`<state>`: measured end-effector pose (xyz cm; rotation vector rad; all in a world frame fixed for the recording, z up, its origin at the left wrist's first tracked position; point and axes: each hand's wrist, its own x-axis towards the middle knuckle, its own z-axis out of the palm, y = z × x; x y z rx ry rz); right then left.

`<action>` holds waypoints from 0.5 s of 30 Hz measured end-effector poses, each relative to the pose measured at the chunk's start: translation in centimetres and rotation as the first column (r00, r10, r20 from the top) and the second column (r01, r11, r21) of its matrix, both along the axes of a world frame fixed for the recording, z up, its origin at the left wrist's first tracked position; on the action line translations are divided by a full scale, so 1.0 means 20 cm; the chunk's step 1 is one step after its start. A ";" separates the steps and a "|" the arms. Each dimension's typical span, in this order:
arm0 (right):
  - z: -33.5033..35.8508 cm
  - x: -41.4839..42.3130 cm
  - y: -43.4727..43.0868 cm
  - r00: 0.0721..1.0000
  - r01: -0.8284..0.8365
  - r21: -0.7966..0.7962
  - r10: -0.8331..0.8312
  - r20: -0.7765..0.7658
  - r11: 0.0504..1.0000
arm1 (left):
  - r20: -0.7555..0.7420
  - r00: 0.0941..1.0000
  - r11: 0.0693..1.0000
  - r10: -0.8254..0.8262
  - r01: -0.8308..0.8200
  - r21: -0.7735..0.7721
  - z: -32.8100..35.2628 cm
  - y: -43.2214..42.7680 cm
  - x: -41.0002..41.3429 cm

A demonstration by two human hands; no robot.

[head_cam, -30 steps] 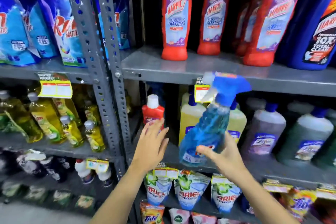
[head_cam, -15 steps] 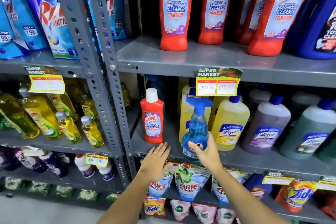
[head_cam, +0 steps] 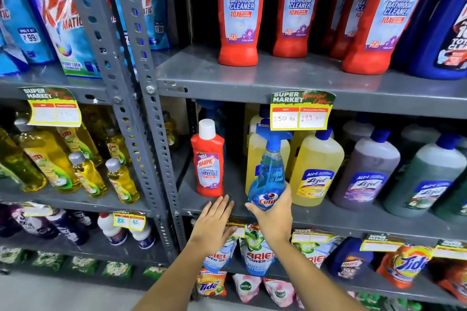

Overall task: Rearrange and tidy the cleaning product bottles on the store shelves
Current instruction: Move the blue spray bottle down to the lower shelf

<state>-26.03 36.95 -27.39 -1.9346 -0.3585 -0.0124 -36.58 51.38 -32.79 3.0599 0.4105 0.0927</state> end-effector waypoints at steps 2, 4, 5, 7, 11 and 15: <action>0.01 0.01 0.03 0.999 0.043 -0.005 -0.043 -0.019 0.999 | 0.002 1.000 1.000 -0.010 0.010 -0.007 0.00 0.00 0.00; 0.00 0.02 0.05 0.999 0.041 -0.014 -0.041 -0.025 0.999 | -0.001 1.000 1.000 -0.020 0.020 -0.009 0.00 0.01 -0.01; 0.00 0.03 0.05 0.999 0.026 -0.018 -0.027 -0.025 0.999 | 0.000 1.000 1.000 -0.022 0.022 -0.007 0.00 0.01 -0.01; -0.02 0.05 0.05 1.000 -0.010 -0.043 0.009 -0.017 0.999 | 0.003 1.000 1.000 -0.023 0.023 -0.007 0.00 0.01 -0.01; -0.05 0.09 0.03 0.999 -0.046 -0.095 0.047 0.014 0.994 | 0.003 1.000 1.000 -0.013 0.013 -0.008 -0.02 0.01 -0.01; -0.06 0.09 0.03 0.999 -0.048 -0.101 0.050 0.016 0.994 | 0.008 1.000 1.000 -0.012 0.012 -0.012 -0.01 0.00 -0.01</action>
